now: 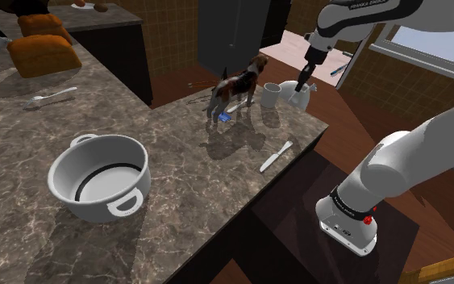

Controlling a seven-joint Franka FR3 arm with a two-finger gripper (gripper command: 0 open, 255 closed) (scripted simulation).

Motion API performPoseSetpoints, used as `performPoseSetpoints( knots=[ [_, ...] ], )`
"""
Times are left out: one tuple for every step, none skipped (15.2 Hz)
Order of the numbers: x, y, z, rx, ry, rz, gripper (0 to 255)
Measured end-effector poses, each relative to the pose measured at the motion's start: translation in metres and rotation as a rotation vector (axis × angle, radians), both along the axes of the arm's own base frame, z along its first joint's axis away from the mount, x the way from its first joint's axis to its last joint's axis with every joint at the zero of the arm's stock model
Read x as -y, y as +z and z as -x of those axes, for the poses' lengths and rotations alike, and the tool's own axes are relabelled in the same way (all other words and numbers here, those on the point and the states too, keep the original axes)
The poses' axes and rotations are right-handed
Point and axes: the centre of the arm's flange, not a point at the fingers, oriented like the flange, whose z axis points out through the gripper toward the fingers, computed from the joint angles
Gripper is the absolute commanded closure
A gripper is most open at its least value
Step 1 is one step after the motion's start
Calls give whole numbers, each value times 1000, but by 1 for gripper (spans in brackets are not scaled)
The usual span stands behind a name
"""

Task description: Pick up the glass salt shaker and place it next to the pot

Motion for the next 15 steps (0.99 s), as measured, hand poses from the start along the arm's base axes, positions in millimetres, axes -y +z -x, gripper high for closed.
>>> performPoseSetpoints(
  knots=[
    [1, 6, 1, 0, 0, 0, 255],
    [0, 11, 1, 0, 0, 0, 255],
    [0, 16, 1, 0, 0, 0, 255],
    [1, 22, 2, 0, 0, 0, 255],
    [0, 27, 2, 0, 0, 0, 255],
    [1, 32, 0, 0, 0, 0, 255],
    [0, 37, 0, 0, 0, 0, 255],
    [-1, 42, 1, 0, 0, 0, 255],
    [0, 48, 1, 0, 0, 0, 255],
    [0, 54, 2, 0, 0, 0, 255],
    [-1, 58, 2, 0, 0, 0, 255],
    [-1, 63, 1, 0, 0, 0, 255],
    [-1, 69, 0, 0, 0, 0, 255],
    [0, 76, 0, 0, 0, 0, 255],
    [0, 81, 0, 0, 0, 0, 255]
  ],
)
